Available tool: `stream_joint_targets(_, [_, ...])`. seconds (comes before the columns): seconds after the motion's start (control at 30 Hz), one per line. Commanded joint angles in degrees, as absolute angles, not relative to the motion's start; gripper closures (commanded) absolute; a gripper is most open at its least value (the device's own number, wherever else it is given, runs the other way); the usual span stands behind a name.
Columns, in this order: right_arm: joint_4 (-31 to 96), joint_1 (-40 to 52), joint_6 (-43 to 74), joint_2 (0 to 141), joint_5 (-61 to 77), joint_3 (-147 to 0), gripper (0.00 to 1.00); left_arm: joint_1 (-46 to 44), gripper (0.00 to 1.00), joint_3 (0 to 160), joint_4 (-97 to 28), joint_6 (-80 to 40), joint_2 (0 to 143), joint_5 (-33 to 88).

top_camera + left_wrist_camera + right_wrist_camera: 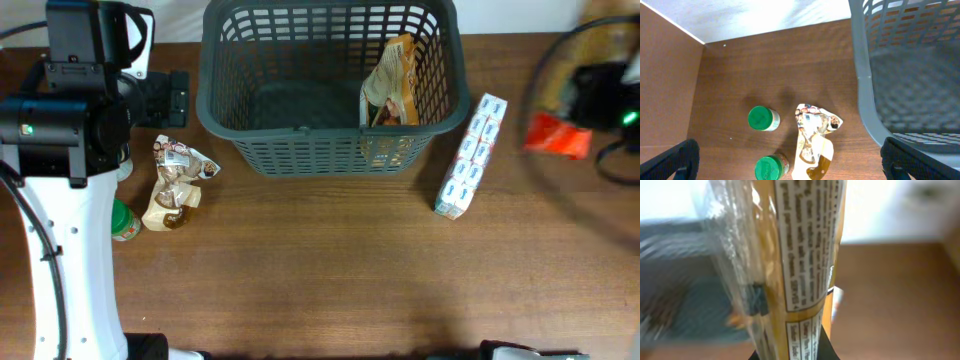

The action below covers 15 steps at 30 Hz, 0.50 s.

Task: Pack container
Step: 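Lift the spaghetti package with the right gripper over the basket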

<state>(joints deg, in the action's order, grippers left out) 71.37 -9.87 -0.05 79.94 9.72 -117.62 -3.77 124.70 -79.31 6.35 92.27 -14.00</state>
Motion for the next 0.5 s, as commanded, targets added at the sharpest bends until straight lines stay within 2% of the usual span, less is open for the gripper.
stream_joint_targets(0.0, [68.99, 0.6, -17.06, 77.32, 18.24, -118.54, 0.96, -3.57, 0.01, 124.64, -79.18, 5.82, 92.29, -14.39])
stream_joint_targets(0.2, [67.02, 17.52, -37.95, 78.61, 22.7, -118.52, 0.96, -3.57, 0.01, 124.64, -79.18, 5.82, 92.29, -14.39])
stream_joint_targets(0.33, [59.77, 23.79, -43.16, 81.8, 21.87, -118.52, 0.96, -3.57, 0.01, 124.64, -79.18, 5.82, 92.29, -14.39])
stream_joint_targets(0.47, [50.28, 25.17, -43.46, 86.54, 21.87, -118.52, 0.96, -3.57, 0.01, 124.64, -79.18, 5.82, 92.29, -14.39])
